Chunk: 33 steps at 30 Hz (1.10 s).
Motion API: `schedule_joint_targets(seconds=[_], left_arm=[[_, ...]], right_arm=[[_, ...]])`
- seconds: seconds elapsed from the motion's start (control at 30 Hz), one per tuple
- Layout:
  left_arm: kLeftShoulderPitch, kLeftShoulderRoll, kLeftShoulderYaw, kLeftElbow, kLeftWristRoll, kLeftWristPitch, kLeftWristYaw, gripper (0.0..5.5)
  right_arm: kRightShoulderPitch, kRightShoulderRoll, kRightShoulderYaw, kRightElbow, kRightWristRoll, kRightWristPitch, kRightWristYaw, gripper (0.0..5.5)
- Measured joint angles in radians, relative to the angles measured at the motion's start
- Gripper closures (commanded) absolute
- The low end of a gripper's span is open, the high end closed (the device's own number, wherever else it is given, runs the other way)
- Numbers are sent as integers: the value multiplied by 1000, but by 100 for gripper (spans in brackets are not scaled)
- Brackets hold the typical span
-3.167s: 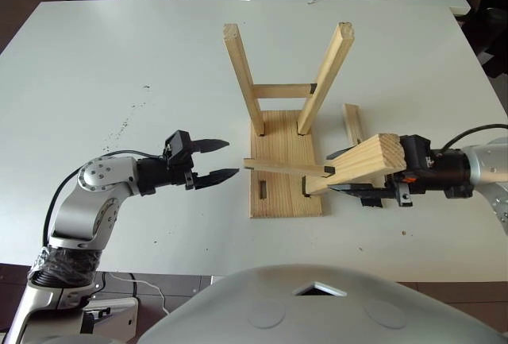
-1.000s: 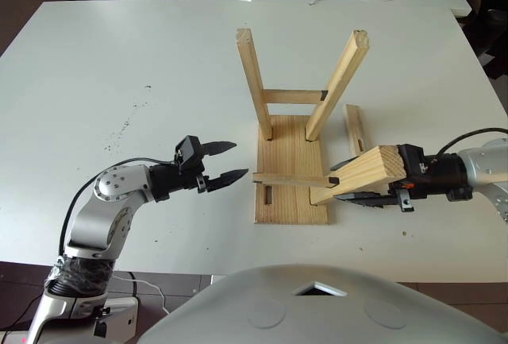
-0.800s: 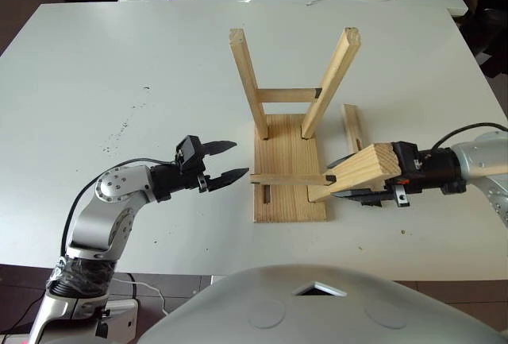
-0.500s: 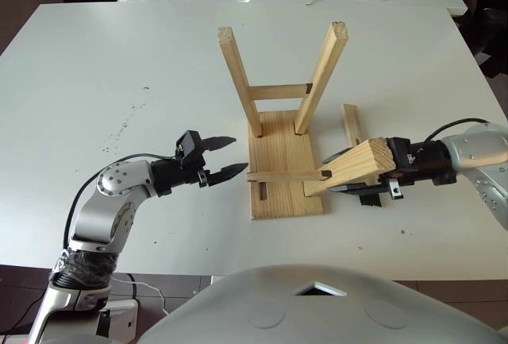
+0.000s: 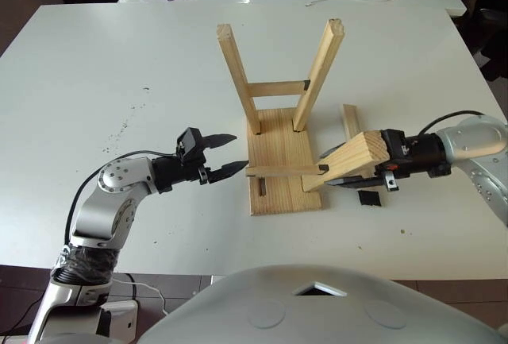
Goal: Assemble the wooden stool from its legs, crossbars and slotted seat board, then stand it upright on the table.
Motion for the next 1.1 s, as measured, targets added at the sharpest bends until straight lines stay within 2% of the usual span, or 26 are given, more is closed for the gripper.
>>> schedule_joint_targets(seconds=[0.1,0.13,0.33,0.5,0.63,0.83,0.87,1.0,1.1], left_arm=[[-16,0,-4,9,18,0,-2,207],[-21,-1,-5,11,18,0,-2,207],[-41,-12,-9,32,37,-6,-2,207],[-43,-19,-8,48,40,-19,-1,207],[-37,-22,0,52,58,-35,6,207],[14,-29,15,42,60,-48,27,207],[19,-29,19,39,60,-49,31,207],[46,-30,39,26,60,-52,44,207],[88,-29,65,-1,58,-54,56,207]], right_arm=[[-18,12,7,7,0,29,-20,346],[-21,21,4,7,0,45,-35,309],[6,47,1,27,-43,227,-137,241],[6,52,-18,15,-94,235,-163,241],[44,22,-79,2,-124,226,-163,241],[269,-35,-207,-106,-158,210,-184,241],[302,-34,-229,-125,-157,211,-197,222],[431,27,-347,-210,-156,297,-346,167],[456,176,-410,-307,-174,476,-615,128]])
